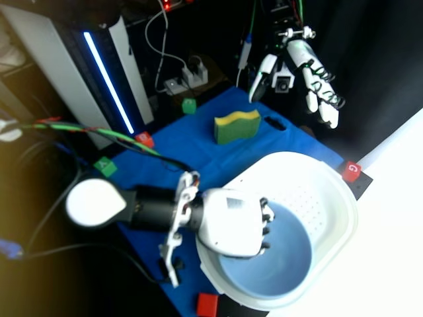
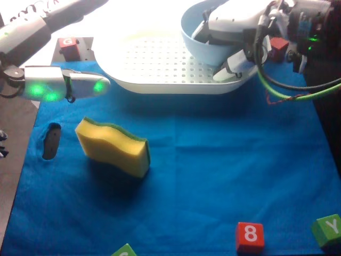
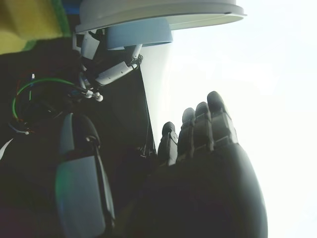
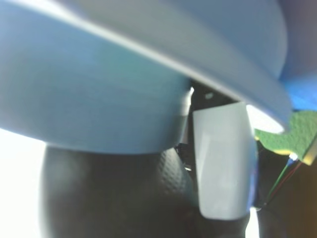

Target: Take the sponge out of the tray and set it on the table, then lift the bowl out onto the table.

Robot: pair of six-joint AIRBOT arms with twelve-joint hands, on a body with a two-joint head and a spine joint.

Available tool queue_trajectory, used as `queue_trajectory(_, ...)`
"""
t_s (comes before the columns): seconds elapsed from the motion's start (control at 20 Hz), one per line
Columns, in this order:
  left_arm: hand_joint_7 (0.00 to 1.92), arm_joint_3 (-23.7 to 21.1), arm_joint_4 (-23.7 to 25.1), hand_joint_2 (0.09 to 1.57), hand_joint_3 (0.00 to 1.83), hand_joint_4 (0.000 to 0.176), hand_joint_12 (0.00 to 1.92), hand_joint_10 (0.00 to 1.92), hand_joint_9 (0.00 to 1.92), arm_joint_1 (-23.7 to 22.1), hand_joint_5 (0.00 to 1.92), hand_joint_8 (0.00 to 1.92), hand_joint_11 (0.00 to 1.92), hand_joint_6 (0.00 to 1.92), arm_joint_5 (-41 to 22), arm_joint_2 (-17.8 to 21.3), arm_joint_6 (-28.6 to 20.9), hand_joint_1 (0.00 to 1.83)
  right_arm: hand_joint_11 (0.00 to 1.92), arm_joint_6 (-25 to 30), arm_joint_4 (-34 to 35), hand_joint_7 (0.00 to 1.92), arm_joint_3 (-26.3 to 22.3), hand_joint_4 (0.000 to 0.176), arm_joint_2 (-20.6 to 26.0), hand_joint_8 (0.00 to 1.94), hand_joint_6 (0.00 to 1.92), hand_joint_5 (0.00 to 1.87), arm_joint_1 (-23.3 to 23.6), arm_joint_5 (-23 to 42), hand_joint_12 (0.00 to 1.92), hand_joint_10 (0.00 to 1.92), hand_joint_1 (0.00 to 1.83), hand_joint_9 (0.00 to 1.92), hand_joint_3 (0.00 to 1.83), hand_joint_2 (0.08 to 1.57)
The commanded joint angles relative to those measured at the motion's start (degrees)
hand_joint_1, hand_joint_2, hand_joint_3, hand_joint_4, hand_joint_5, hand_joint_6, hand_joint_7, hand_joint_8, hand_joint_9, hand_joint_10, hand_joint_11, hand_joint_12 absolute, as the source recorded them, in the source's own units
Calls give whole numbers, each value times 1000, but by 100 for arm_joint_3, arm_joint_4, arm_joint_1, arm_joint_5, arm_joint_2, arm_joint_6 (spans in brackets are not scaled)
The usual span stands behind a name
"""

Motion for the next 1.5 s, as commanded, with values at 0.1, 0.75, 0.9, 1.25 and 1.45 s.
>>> queue_trajectory(0.1, 109, 6, -160, 958, 0, 160, 351, 0, 90, -44, 94, 0, 0, 0, -726, 3, -49, 709, 1551, 24, 546, 1154, -131, 173, 206, 1941, 1921, 874, 140, 807, 1921, 1921, 1755, 1444, 0, 1145)
queue_trajectory(0.75, 114, -250, -337, 957, 0, 135, 513, 4, 104, 194, 90, 3, 0, 3, -978, 242, -54, 721, 1492, -971, 1091, 1164, -3287, 0, 2554, 1941, 1919, 623, -55, 2834, 1921, 1921, 1298, 1420, 7, 1268)
queue_trajectory(0.9, 106, -264, -338, 955, 0, 160, 323, 1, 73, 206, 92, 1, 0, 1, -974, 246, -53, 763, 1518, -852, 999, 1184, -3419, 0, 2459, 1941, 1921, 665, -394, 3027, 1921, 1921, 1261, 1440, 2, 1319)
queue_trajectory(1.25, 77, -286, -341, 971, 1, 128, 300, 2, 56, 204, 67, 3, 0, 2, -976, 246, -53, 772, 1585, 26, 869, 1297, -2763, 0, 1790, 1941, 1921, 920, -1238, 2921, 1921, 1921, 1513, 1504, 0, 1281)
queue_trajectory(1.45, 122, -294, -341, 936, 0, 147, 428, 4, 103, 207, 115, 3, 0, 1, -986, 249, -53, 743, 1394, 25, 858, 991, -2819, 0, 1815, 1941, 1584, 729, -1275, 2762, 1921, 1921, 1125, 1227, 0, 1263)
